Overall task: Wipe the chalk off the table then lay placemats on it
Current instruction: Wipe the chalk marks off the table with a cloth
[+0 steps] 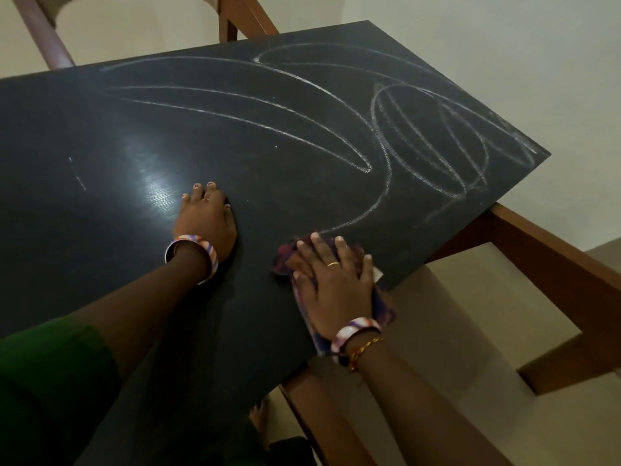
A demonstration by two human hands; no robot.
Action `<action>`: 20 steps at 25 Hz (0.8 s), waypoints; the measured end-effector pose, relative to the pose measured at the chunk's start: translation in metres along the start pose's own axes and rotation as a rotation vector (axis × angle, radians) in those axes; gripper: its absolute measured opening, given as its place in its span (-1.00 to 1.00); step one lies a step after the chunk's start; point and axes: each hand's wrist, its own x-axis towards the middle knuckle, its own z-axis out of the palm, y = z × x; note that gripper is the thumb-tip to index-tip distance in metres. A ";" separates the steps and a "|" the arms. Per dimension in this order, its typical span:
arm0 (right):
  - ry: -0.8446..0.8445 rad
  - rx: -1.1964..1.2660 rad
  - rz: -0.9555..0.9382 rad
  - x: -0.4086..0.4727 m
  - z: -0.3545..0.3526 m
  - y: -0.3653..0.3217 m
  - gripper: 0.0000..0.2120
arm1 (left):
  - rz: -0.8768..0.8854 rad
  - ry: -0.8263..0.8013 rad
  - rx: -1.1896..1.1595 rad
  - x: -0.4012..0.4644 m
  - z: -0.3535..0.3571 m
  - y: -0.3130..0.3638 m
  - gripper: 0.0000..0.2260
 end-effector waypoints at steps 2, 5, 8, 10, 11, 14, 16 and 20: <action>0.041 0.016 0.174 0.022 -0.008 0.040 -0.55 | 0.006 0.008 -0.018 -0.001 0.001 -0.003 -0.72; 0.093 0.160 0.531 0.043 -0.026 0.094 -0.54 | 0.023 0.020 -0.039 -0.001 0.003 -0.005 -0.73; 0.117 0.066 0.466 0.034 -0.019 0.059 -0.54 | 0.017 0.016 -0.037 0.001 0.005 -0.007 -0.73; 0.093 0.008 0.143 0.014 -0.001 0.002 -0.53 | 0.018 0.024 -0.050 0.004 0.005 -0.008 -0.73; 0.038 0.019 -0.012 0.004 0.005 -0.020 -0.54 | 0.020 0.024 -0.061 0.004 0.005 -0.009 -0.74; 0.007 -0.023 -0.100 0.022 0.002 -0.009 -0.55 | 0.032 0.021 -0.089 0.003 0.005 -0.012 -0.73; 0.035 -0.011 0.129 0.050 -0.013 0.038 -0.55 | 0.042 0.009 -0.099 0.002 0.005 -0.013 -0.71; 0.048 0.069 0.412 0.066 -0.026 0.066 -0.54 | 0.025 0.004 -0.079 0.005 0.008 -0.012 -0.70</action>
